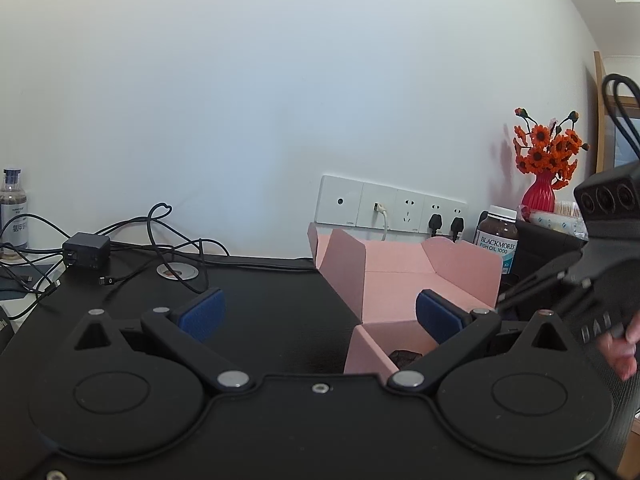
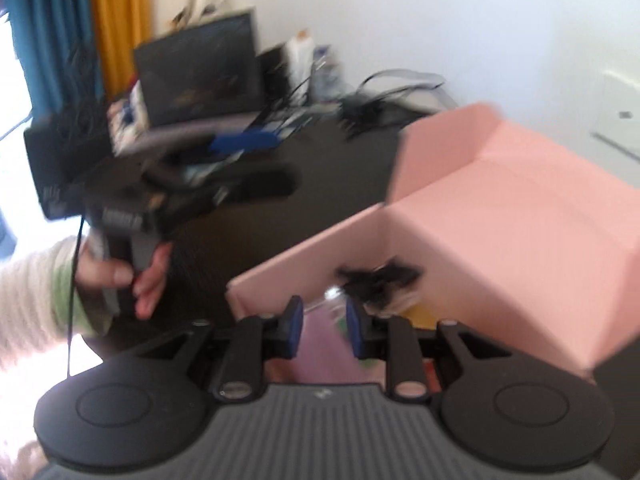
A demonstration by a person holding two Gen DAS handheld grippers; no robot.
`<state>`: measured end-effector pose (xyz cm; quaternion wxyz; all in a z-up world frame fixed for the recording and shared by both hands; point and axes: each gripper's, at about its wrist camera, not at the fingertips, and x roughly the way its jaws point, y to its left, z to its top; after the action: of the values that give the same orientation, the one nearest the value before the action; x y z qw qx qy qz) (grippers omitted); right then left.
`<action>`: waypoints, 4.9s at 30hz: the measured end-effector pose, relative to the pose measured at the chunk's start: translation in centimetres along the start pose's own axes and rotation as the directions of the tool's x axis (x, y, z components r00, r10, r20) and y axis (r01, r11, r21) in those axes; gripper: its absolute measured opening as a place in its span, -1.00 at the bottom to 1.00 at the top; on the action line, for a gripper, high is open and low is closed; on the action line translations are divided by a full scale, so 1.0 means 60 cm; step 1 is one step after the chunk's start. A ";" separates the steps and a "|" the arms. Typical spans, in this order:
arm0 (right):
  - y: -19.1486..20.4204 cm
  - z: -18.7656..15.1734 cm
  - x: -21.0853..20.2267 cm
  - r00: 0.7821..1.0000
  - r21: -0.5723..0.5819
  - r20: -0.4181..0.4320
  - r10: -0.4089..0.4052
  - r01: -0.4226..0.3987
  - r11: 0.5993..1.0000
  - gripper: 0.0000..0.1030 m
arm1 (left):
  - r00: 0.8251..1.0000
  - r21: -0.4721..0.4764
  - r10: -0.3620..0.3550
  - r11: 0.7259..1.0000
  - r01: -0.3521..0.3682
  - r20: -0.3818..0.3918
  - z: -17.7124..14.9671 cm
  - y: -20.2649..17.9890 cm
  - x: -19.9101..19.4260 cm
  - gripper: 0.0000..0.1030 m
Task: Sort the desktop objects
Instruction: 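Withdraw the right tool up from the pink box, then move the open right tool toward the white-and-red tube on the desk, then close the right tool on the white-and-red tube and lift it, then carry the white-and-red tube with the right tool over the pink box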
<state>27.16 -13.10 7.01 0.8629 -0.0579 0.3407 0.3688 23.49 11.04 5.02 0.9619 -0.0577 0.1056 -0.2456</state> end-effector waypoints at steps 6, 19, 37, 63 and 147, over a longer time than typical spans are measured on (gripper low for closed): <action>-0.067 -0.022 -0.022 0.989 0.136 -0.025 -0.146 0.149 0.980 -0.34 | 1.000 -0.003 0.003 1.000 -0.003 -0.003 0.000 0.001 0.002 1.00; -0.099 -0.028 -0.010 0.974 0.002 -0.026 -0.225 0.225 0.974 -0.38 | 1.000 -0.005 0.005 1.000 -0.006 -0.009 0.000 0.004 0.004 1.00; -0.112 -0.023 0.019 0.953 0.127 0.042 -0.299 0.291 0.948 -0.27 | 1.000 -0.008 0.009 1.000 -0.009 -0.010 0.001 0.004 0.003 1.00; -0.058 -0.227 -0.215 0.875 0.167 0.069 -0.479 0.463 0.871 0.84 | 1.000 0.050 0.009 0.999 -0.008 -0.015 0.001 -0.010 0.004 1.00; -0.075 -0.018 0.067 0.976 0.186 0.043 -0.212 0.201 0.962 -0.66 | 0.999 0.040 0.011 0.999 -0.009 -0.051 0.000 -0.008 0.013 1.00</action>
<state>31.63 -14.32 2.95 0.9086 -0.0031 0.3375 0.2462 23.94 10.27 4.95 0.9610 -0.0320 0.1256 -0.2442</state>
